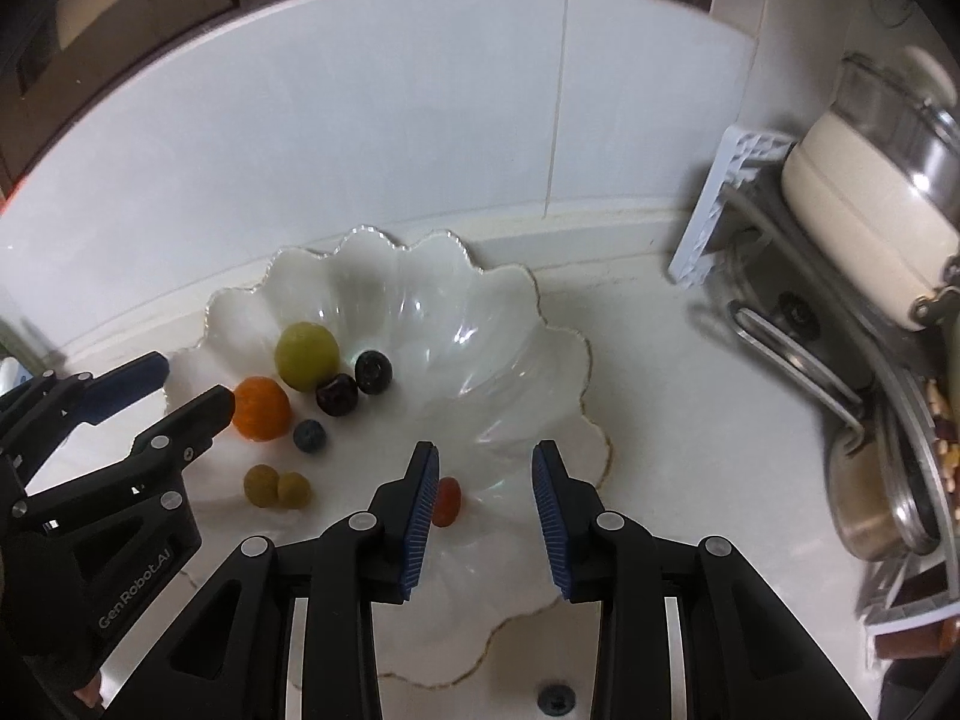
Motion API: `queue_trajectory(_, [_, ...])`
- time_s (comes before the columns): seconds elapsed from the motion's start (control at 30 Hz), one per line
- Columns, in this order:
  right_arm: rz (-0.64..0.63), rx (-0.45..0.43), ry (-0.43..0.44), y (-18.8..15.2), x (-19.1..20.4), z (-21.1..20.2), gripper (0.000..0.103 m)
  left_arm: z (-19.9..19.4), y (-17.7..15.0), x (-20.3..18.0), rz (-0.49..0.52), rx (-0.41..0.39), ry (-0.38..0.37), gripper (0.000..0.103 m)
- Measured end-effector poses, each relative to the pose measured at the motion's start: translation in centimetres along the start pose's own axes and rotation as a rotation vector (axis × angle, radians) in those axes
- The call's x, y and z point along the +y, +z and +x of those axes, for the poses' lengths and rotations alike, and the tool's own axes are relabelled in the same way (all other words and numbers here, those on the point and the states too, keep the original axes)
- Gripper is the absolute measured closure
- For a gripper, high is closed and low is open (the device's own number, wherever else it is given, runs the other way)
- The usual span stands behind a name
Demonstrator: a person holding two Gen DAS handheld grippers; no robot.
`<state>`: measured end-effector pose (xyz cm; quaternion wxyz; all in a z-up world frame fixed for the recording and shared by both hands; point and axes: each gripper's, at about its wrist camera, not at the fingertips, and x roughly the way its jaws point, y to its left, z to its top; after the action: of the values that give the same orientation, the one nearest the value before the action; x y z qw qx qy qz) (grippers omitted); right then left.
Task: Organize fruits
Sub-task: 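Raise both open tools from the bowl toward the loose blueberry and red date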
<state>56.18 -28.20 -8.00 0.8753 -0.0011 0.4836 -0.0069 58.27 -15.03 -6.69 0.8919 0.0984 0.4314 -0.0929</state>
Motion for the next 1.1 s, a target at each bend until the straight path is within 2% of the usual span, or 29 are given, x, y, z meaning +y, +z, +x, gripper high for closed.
queue_trajectory(0.2, [0.012,-0.054,-0.002,-0.4,-0.6,-3.0,0.069,-2.9,-0.1,0.3,-0.017,-0.053,-0.017,0.057])
queue_trajectory(0.57, [0.042,-0.168,-0.022,-1.7,-1.5,-9.1,0.069,-8.8,-0.7,-0.9,0.015,-0.170,-0.058,0.055])
queue_trajectory(0.87, [0.080,-0.237,-0.053,-3.9,-2.3,-12.9,0.069,-12.5,-2.0,-2.4,0.061,-0.243,-0.091,0.055])
queue_trajectory(1.1, [0.119,-0.292,-0.109,-5.6,-2.7,-15.6,0.069,-14.7,-2.9,-3.2,0.082,-0.281,-0.126,0.055])
